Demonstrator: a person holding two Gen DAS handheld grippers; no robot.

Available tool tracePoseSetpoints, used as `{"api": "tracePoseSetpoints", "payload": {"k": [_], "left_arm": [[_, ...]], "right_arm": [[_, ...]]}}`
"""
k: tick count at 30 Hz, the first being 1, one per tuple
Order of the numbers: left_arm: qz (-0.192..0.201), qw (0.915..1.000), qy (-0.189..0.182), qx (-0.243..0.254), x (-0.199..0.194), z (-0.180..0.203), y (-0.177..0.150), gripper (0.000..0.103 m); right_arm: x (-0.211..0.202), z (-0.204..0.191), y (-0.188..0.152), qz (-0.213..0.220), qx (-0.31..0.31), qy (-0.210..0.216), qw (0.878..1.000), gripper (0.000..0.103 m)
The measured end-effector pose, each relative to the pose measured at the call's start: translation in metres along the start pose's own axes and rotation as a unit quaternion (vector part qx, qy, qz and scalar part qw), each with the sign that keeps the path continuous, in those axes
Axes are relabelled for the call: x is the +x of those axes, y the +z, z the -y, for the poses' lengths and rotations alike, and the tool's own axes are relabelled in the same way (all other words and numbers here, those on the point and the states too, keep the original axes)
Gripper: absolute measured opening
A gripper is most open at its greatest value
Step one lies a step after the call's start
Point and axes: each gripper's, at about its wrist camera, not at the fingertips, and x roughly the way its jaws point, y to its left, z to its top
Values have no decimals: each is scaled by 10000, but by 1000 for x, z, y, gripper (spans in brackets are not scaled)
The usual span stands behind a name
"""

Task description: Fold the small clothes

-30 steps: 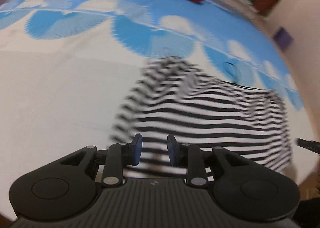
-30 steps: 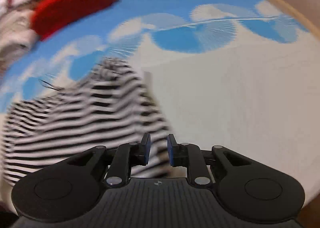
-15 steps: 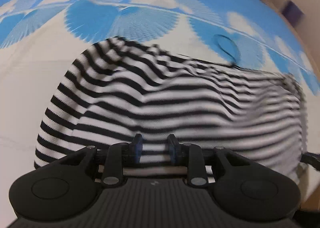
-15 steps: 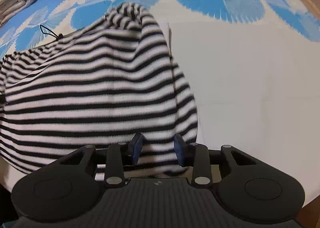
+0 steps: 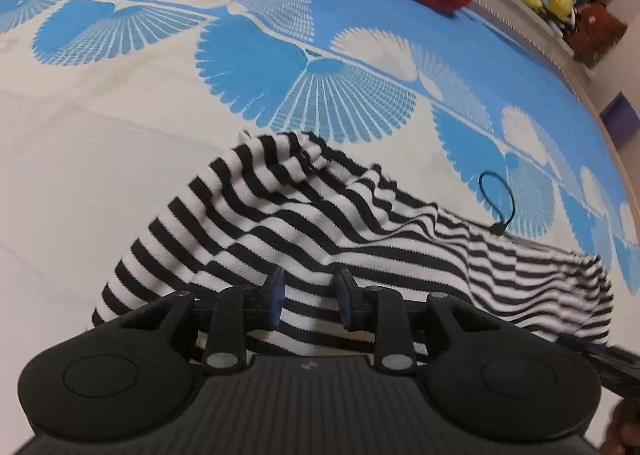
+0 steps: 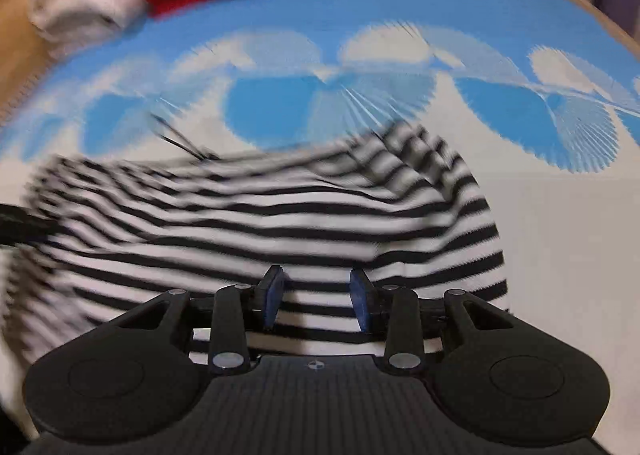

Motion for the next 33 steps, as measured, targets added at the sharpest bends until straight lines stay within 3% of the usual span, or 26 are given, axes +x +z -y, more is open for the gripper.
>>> {"api": "tracePoseSetpoints", "payload": {"k": [2, 5, 8, 10, 13, 15, 18, 22, 29, 31, 33], "left_arm": [[86, 9998, -162, 64, -6, 2, 2, 31], [301, 9985, -338, 311, -16, 10, 4, 31], [350, 9986, -261, 296, -13, 10, 8, 31], [283, 9994, -178, 93, -9, 5, 12, 31], [320, 9993, -163, -100, -9, 0, 14, 31], [388, 9991, -164, -85, -13, 1, 14, 31], [455, 9987, -218, -31, -20, 2, 12, 31], [517, 9981, -342, 40, -35, -1, 5, 31], [137, 9948, -546, 843, -54, -8, -12, 31], [-35, 9930, -562, 1040, -51, -12, -17, 31], [-392, 9908, -547, 1177, -40, -17, -22, 32]], "right_arm": [[17, 8, 2, -219, 240, -340, 9989, 37], [24, 12, 9, -92, 554, -481, 9973, 37], [18, 7, 12, 29, 567, -627, 9964, 37], [-3, 1, 14, 456, 638, -388, 9962, 38], [-33, -21, 10, 940, 299, 541, 9937, 41], [-39, -41, 3, 834, -142, 1332, 9875, 45], [-27, -69, -9, 395, -857, 1608, 9825, 45], [4, -88, -20, -115, -1558, 771, 9847, 45], [-34, -51, -7, 454, -649, 642, 9948, 45], [-34, -32, -9, 303, -535, 277, 9977, 45], [-21, -12, -15, -181, -450, -180, 9987, 47]]}}
